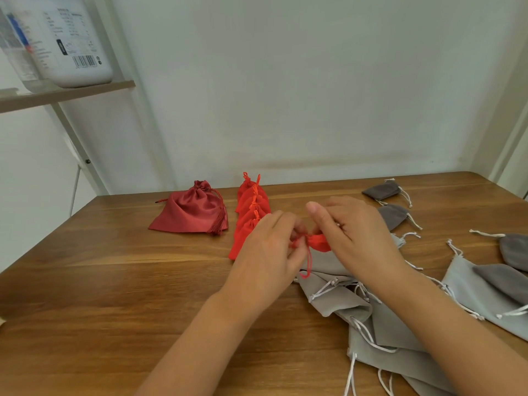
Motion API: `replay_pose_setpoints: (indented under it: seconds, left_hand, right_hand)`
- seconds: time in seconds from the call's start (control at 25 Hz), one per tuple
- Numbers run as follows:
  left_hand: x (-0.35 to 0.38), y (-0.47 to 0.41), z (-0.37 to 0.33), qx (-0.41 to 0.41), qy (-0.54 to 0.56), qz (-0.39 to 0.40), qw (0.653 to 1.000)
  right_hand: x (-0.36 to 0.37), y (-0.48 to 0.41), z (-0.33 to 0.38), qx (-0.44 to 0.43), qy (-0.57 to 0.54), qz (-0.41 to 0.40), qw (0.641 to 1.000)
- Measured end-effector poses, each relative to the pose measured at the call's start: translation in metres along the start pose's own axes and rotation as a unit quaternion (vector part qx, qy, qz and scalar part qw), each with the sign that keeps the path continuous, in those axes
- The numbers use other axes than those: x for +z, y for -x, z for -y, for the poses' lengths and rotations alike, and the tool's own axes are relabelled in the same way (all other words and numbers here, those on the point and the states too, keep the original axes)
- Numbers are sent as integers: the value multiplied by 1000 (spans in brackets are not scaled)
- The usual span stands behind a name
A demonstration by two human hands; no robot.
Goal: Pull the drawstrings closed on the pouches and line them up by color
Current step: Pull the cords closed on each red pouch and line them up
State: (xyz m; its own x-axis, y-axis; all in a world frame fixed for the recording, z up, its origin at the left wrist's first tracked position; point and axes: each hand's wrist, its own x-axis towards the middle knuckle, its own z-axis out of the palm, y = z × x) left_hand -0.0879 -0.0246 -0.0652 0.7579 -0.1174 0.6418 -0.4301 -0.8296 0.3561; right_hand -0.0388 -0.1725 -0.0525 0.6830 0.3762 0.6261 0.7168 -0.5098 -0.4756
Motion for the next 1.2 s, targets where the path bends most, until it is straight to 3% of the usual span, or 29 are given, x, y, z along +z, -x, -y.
replay_pose_setpoints:
  seconds: [0.08, 0.2, 0.32, 0.4, 0.52, 0.64, 0.76, 1.08, 1.2]
  left_hand:
    - [0, -1, 0, 14, 15, -14, 1000]
    - [-3, -1, 6, 37, 8, -39, 999]
    - [-5, -2, 11, 72, -17, -64, 995]
    - [-5, -3, 11, 97, -26, -69, 993]
    - [-6, -1, 9, 109, 8, -56, 992]
    - [-9, -2, 12, 103, 17, -62, 993]
    - [-7, -3, 11, 99, -10, -61, 993]
    - [-5, -4, 16, 115, -6, -91, 989]
    - [-4, -4, 19, 117, 0, -105, 988]
  right_hand:
    - [-2, -1, -1, 57, -87, -8, 995]
    - [-11, -4, 3, 121, -325, 79, 935]
    - [-21, -8, 3, 165, -420, 102, 886]
    - [-21, -9, 1, 181, -418, 113, 883]
    - [-12, -6, 3, 162, -350, 139, 912]
    - [-5, -3, 7, 146, -360, 106, 915]
    - [-11, -6, 5, 158, -392, 81, 903]
    - [-22, -8, 2, 181, -421, 122, 880]
    - [-23, -7, 3, 158, -375, 121, 905]
